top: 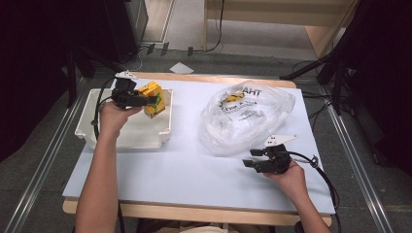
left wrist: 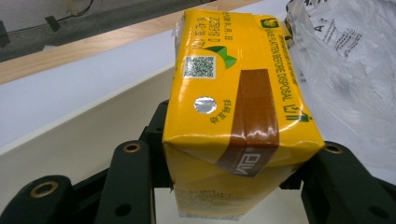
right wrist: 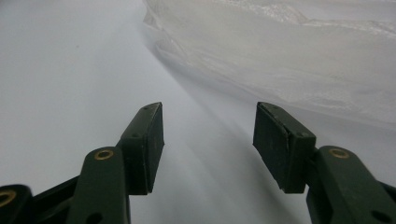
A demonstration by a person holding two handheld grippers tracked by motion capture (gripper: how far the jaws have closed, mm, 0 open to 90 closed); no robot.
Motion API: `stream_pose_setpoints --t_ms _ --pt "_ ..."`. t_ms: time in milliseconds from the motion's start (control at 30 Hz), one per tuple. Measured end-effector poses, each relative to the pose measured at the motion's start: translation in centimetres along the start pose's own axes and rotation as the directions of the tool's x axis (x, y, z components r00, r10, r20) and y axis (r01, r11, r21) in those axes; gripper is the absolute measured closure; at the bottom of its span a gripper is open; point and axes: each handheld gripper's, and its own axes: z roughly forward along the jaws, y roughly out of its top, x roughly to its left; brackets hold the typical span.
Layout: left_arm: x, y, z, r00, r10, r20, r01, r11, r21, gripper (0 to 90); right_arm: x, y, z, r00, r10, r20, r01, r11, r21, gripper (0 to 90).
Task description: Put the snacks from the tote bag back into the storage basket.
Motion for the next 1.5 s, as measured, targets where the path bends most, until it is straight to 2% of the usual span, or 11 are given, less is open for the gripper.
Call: stream_pose_setpoints --t_ms 467,633,733,833,933,1067,1133,1300,1400,1500 --pt "0.4 -0.3 2.4 0.9997 -0.004 -0.024 0.004 0.9997 0.023 52.6 0.4 -0.3 0.0 1.0000 -0.006 0.005 0.006 1.000 0.013 44.0" --pt "0.3 -0.4 3.3 0.9995 0.015 -0.027 -0.014 0.9993 0.036 52.6 0.5 -0.4 0.0 0.9999 -0.010 0.007 0.010 1.000 0.014 44.0" --pt "0.3 -0.6 3.6 0.9993 0.016 -0.034 -0.015 0.9994 0.031 52.6 0.5 -0.4 0.0 0.9999 -0.011 0.006 0.011 1.000 0.014 43.9" --pt "0.4 -0.9 4.1 0.9996 0.017 -0.022 -0.017 0.9993 0.032 52.5 0.6 -0.4 0.0 0.9999 -0.010 0.007 0.010 1.000 0.018 43.9" --pt "0.3 -1.2 4.6 0.9991 0.021 -0.038 -0.020 0.9995 0.025 52.4 0.6 -0.4 0.1 0.9999 -0.010 0.006 0.009 1.000 0.017 43.9" --pt "0.3 -1.3 4.9 0.9992 0.021 -0.034 -0.021 0.9997 0.016 52.2 0.5 -0.4 0.1 0.9999 -0.010 0.005 0.010 1.000 0.017 43.7" --pt "0.2 -1.4 4.9 0.9986 0.041 -0.033 -0.040 0.9991 0.012 52.1 0.6 -0.4 0.1 0.9999 -0.010 0.005 0.010 1.000 0.017 43.7" --pt "0.6 -1.7 4.9 0.9996 0.028 -0.010 -0.028 0.9996 -0.006 51.0 0.5 -0.4 0.1 0.9999 -0.011 0.004 0.011 1.000 0.018 43.7" --pt "0.5 -1.7 4.9 0.9990 0.042 -0.014 -0.042 0.9991 0.000 50.6 0.6 -0.4 0.1 0.9999 -0.010 0.004 0.010 1.000 0.018 43.7" --pt "0.5 -1.7 4.9 0.9992 0.037 -0.012 -0.037 0.9993 0.008 49.7 0.6 -0.4 0.1 0.9999 -0.011 0.006 0.011 1.000 0.019 43.7"
